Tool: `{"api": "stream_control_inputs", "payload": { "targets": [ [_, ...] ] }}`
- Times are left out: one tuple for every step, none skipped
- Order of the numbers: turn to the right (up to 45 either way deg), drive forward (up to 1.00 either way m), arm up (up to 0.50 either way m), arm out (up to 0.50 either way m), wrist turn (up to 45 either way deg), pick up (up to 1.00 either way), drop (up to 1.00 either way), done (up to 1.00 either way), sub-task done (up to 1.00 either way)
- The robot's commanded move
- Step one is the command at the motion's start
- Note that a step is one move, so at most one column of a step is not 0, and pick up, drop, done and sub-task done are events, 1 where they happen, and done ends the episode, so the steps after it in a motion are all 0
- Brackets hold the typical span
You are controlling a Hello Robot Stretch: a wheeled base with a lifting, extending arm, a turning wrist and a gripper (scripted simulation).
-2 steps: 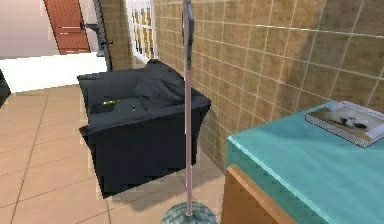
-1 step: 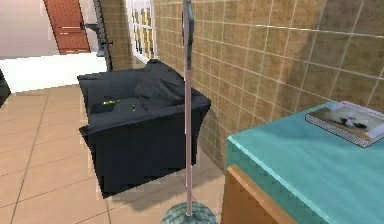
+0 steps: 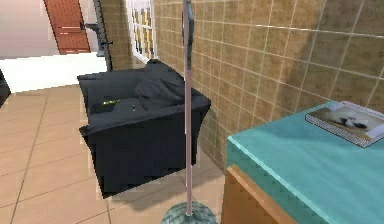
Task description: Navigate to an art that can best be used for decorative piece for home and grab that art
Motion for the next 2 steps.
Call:
{"api": "stream_control_inputs", "payload": {
  "targets": [
    [0.0, 0.00, 0.00, 0.00, 45.0, 0.00, 0.00, 0.00, 0.00],
    [0.0, 0.00, 0.00, 0.00, 45.0, 0.00, 0.00, 0.00, 0.00]
  ]
}}
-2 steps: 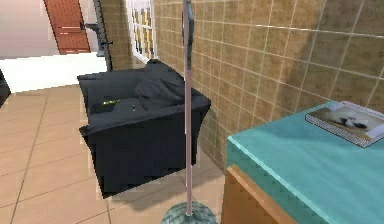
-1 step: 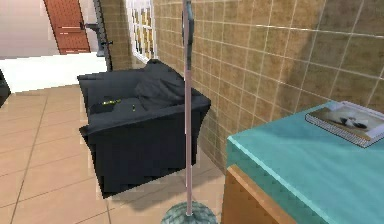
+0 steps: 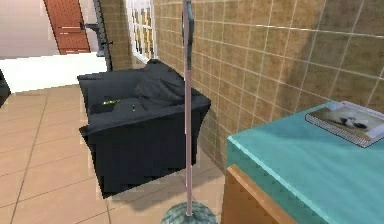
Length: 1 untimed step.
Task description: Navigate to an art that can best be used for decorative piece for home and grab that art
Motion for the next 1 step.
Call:
{"api": "stream_control_inputs", "payload": {
  "targets": [
    [0.0, 0.00, 0.00, 0.00, 45.0, 0.00, 0.00, 0.00, 0.00]
  ]
}}
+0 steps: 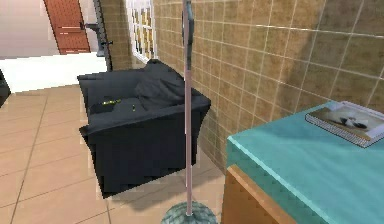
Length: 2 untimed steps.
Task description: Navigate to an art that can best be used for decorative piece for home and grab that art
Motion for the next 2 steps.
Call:
{"api": "stream_control_inputs", "payload": {
  "targets": [
    [0.0, 0.00, 0.00, 0.00, 6.0, 0.00, 0.00, 0.00, 0.00],
    [0.0, 0.00, 0.00, 0.00, 0.0, 1.00, 0.00, 0.00, 0.00]
  ]
}}
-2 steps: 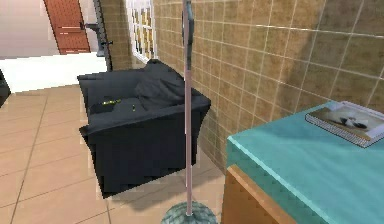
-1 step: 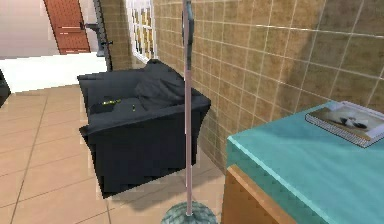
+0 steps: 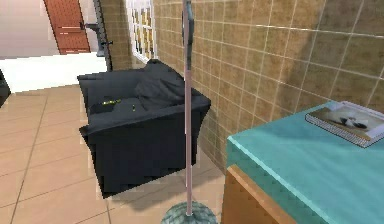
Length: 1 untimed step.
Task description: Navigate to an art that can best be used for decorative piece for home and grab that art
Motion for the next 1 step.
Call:
{"api": "stream_control_inputs", "payload": {
  "targets": [
    [0.0, 0.00, 0.00, 0.00, 0.0, 0.00, 0.00, 1.00, 0.00]
  ]
}}
